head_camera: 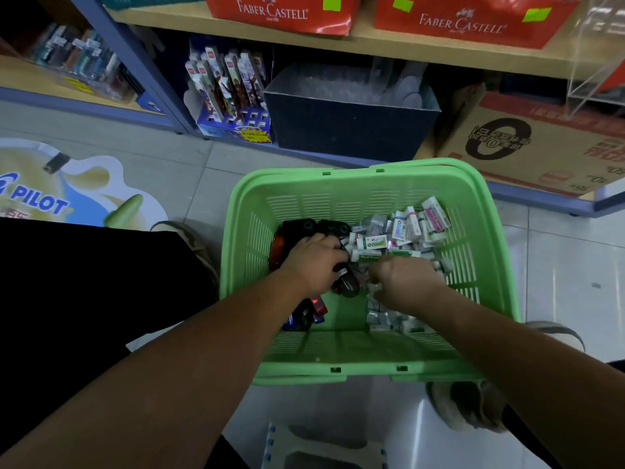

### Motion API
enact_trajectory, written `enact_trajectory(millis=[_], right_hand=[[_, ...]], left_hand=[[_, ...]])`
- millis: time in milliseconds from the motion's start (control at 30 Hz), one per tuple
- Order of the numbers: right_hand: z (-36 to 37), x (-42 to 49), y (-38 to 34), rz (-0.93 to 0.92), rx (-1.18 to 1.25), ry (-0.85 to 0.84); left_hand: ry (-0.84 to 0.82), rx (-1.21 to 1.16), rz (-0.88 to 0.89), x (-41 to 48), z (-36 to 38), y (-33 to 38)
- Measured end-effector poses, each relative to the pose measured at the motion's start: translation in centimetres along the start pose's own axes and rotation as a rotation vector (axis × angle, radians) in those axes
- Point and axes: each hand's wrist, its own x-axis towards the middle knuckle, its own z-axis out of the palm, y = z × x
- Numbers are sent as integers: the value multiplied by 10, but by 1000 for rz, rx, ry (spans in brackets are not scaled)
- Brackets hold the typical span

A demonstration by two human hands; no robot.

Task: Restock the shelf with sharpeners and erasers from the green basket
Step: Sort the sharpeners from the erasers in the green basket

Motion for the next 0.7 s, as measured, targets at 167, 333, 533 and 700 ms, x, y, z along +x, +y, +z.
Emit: enact_trajectory(millis=[167, 333, 533, 700], right_hand=[[4, 13, -17, 59, 818, -131], [21, 23, -32, 34, 847, -300], [17, 28, -45, 0, 857, -612], [16, 35, -34, 72, 848, -314]], left_hand=[[-96, -21, -10, -4, 15, -7], [-226, -127, -88, -21, 5, -7], [-367, -82, -175, -39, -19, 2], [-137, -10, -182, -33, -23, 4]])
